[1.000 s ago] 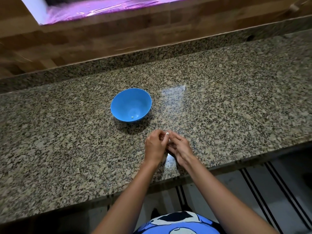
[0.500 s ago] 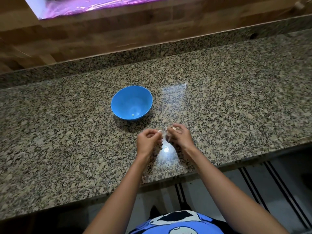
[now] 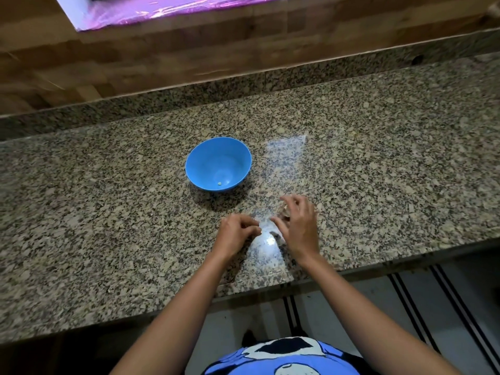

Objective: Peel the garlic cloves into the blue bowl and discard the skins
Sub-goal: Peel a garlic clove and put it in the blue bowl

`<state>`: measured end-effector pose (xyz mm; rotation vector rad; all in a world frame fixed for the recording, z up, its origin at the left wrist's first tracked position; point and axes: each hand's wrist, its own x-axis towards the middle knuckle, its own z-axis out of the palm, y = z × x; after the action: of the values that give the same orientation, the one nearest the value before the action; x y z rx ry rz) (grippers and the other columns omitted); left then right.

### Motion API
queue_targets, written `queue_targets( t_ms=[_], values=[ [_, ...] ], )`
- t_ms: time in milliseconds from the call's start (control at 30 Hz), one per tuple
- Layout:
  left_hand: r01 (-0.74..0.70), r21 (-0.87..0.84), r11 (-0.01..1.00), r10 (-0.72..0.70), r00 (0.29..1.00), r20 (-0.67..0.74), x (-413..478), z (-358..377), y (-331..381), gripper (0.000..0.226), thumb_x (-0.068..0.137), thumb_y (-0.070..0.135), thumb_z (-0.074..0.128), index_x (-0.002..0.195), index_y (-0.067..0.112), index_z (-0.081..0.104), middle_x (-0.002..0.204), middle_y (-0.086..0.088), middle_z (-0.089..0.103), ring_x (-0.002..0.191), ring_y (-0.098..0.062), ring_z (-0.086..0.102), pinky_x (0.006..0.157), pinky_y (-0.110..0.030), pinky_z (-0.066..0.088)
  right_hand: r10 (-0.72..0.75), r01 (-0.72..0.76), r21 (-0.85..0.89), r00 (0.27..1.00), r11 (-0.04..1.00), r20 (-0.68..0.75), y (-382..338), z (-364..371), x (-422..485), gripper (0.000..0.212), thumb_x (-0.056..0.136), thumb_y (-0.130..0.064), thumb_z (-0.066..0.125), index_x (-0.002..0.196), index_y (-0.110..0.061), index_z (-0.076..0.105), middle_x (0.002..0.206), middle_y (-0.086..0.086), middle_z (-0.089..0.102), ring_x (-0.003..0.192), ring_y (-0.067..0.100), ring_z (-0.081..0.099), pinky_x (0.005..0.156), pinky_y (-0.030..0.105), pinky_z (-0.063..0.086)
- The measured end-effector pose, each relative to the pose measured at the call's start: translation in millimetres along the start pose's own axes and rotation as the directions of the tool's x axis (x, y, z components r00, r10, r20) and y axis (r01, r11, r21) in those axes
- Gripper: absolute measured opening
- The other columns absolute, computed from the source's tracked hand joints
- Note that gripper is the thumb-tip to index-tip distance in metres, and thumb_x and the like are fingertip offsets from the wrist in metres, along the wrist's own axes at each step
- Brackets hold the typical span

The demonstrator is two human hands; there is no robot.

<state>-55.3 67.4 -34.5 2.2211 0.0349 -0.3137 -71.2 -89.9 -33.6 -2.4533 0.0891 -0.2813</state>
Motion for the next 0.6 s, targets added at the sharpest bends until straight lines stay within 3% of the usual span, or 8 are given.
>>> queue_targets(
  t_ms=[33,100,167,233,367,533,600],
  values=[
    [0.007,-0.010,1.000,-0.007,1.000,0.007,0,-2,1,0.013,0.078,0.019,0.075,0.090,0.014,0.075,0.086,0.002,0.074,0.076,-0.005,0.068,0.076,-0.023,0.056,-0.034,0.029,0.091,0.998,0.995,0.047,-6,2,-6,0.038,0.084,-0.027,0.064,0.118,-0.014,0.056,0.111,0.001,0.057,0.094,0.011,0.056,0.085,0.021,0.047],
    [0.064,-0.055,0.996,-0.061,0.997,0.043,2,-6,3,0.010,0.077,0.017,0.076,0.084,0.010,0.074,0.077,-0.002,0.073,0.068,-0.010,0.069,0.069,-0.026,0.058,0.060,-0.114,0.215,0.968,0.970,0.244,-17,7,-13,0.018,0.087,-0.021,0.064,0.102,-0.012,0.062,0.091,-0.001,0.065,0.072,0.009,0.060,0.067,0.020,0.054],
    [0.191,-0.163,0.968,-0.167,0.974,0.150,5,-12,4,0.012,0.077,0.009,0.074,0.084,-0.001,0.072,0.079,-0.014,0.072,0.067,-0.020,0.068,0.068,-0.032,0.059,0.259,-0.376,0.239,0.875,0.895,0.409,-17,12,-8,0.014,0.086,-0.022,0.065,0.087,-0.008,0.064,0.077,0.003,0.068,0.062,0.014,0.062,0.064,0.032,0.057],
    [0.287,-0.229,0.930,-0.229,0.941,0.249,7,-19,6,0.015,0.078,-0.001,0.071,0.089,-0.011,0.068,0.087,-0.024,0.069,0.070,-0.025,0.066,0.066,-0.031,0.059,0.355,-0.555,0.243,0.752,0.795,0.555,-16,12,3,0.014,0.087,-0.016,0.064,0.082,-0.003,0.062,0.071,0.009,0.068,0.052,0.017,0.060,0.057,0.032,0.054],
    [0.300,-0.194,0.934,-0.230,0.921,0.314,8,-24,10,0.011,0.077,-0.009,0.068,0.086,-0.014,0.067,0.086,-0.027,0.068,0.070,-0.026,0.066,0.065,-0.028,0.059,0.314,-0.608,0.220,0.647,0.763,0.695,-14,5,18,0.013,0.085,-0.002,0.064,0.073,-0.003,0.059,0.065,0.014,0.065,0.046,0.018,0.058,0.046,0.025,0.051],
    [0.302,-0.108,0.947,-0.252,0.908,0.335,13,-24,13,0.006,0.078,-0.007,0.069,0.081,-0.011,0.067,0.076,-0.021,0.068,0.063,-0.023,0.065,0.058,-0.026,0.057,0.324,-0.616,0.200,0.629,0.762,0.706,-12,10,20,0.014,0.082,-0.002,0.068,0.072,-0.003,0.058,0.063,0.016,0.065,0.046,0.020,0.060,0.044,0.025,0.052],
    [0.294,-0.061,0.954,-0.261,0.913,0.315,14,-23,13,0.004,0.077,-0.005,0.071,0.077,-0.007,0.068,0.075,-0.019,0.069,0.064,-0.022,0.067,0.062,-0.030,0.059,0.326,-0.613,0.202,0.636,0.764,0.699,-13,12,20,0.014,0.083,0.000,0.066,0.071,-0.002,0.059,0.062,0.016,0.065,0.047,0.021,0.061,0.047,0.027,0.053]
  ],
)
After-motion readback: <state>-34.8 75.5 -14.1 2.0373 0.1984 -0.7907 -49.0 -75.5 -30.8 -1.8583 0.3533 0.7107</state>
